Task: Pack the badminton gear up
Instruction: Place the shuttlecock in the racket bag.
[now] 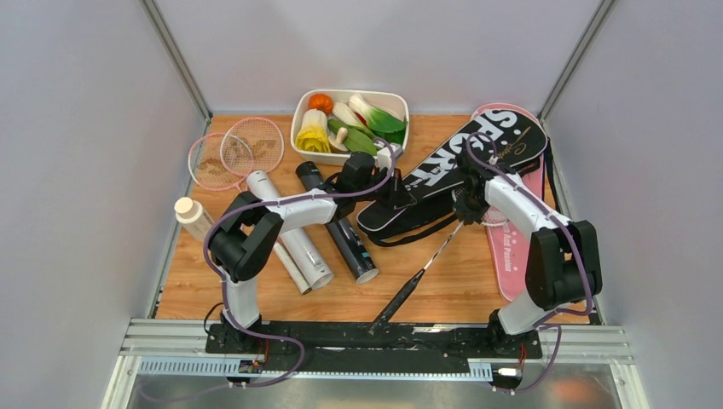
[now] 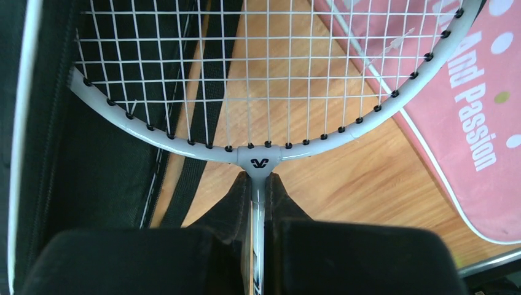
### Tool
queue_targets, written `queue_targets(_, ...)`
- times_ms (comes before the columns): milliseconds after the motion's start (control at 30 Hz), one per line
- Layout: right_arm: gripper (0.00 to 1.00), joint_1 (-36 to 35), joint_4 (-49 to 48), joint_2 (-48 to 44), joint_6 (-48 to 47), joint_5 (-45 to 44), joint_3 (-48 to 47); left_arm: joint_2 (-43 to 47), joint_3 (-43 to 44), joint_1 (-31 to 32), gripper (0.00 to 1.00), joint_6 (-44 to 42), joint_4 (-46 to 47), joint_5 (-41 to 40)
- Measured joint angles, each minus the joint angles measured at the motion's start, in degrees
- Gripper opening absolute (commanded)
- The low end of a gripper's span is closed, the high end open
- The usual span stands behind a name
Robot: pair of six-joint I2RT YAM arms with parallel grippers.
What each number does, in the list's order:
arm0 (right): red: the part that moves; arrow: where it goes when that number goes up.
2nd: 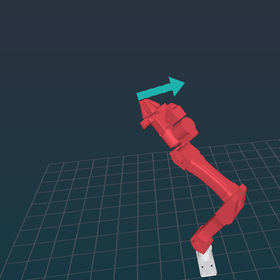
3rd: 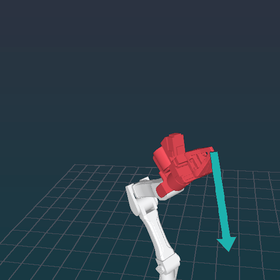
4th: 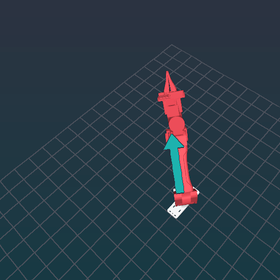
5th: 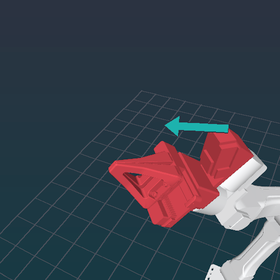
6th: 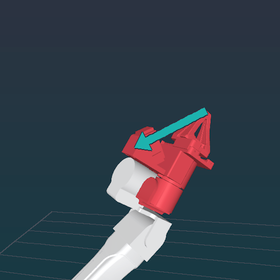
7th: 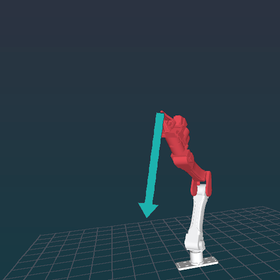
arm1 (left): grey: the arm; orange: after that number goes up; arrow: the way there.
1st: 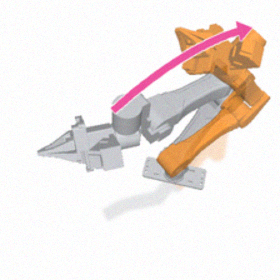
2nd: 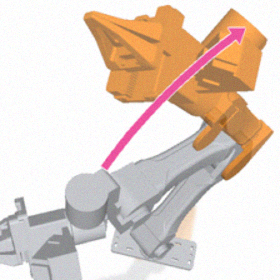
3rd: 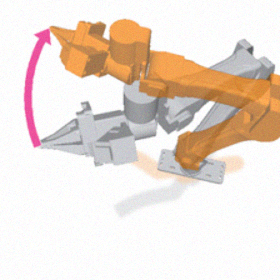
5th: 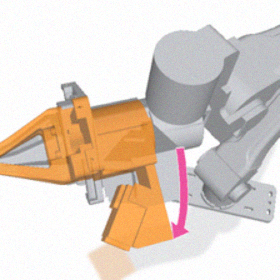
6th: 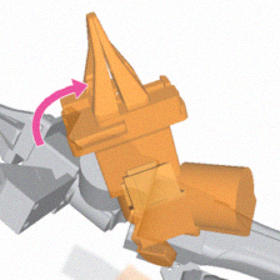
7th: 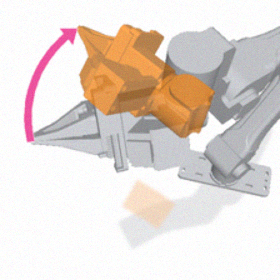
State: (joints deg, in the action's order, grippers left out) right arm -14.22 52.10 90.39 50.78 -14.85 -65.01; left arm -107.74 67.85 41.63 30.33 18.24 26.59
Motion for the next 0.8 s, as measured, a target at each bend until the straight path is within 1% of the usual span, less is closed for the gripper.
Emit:
queue_targets(233,0.00,4.96,-5.05,0.00,-7.76,3.02,-0.79,-0.02,-0.04,0.02,0.00,-0.74,0.98,3.06)
queue_targets(400,0.00,8.26,-8.28,0.66,-12.13,6.69,-2.34,-0.02,-0.15,0.02,0.00,-0.98,1.70,5.05)
queue_targets(633,0.00,10.82,-11.04,8.17,-13.18,10.51,-7.96,-0.02,-2.54,0.37,0.00,-0.81,4.00,6.27)
queue_targets(800,0.00,12.02,-13.00,12.50,-11.47,12.85,-10.88,-0.02,-4.37,0.61,0.00,-0.37,5.40,6.36)
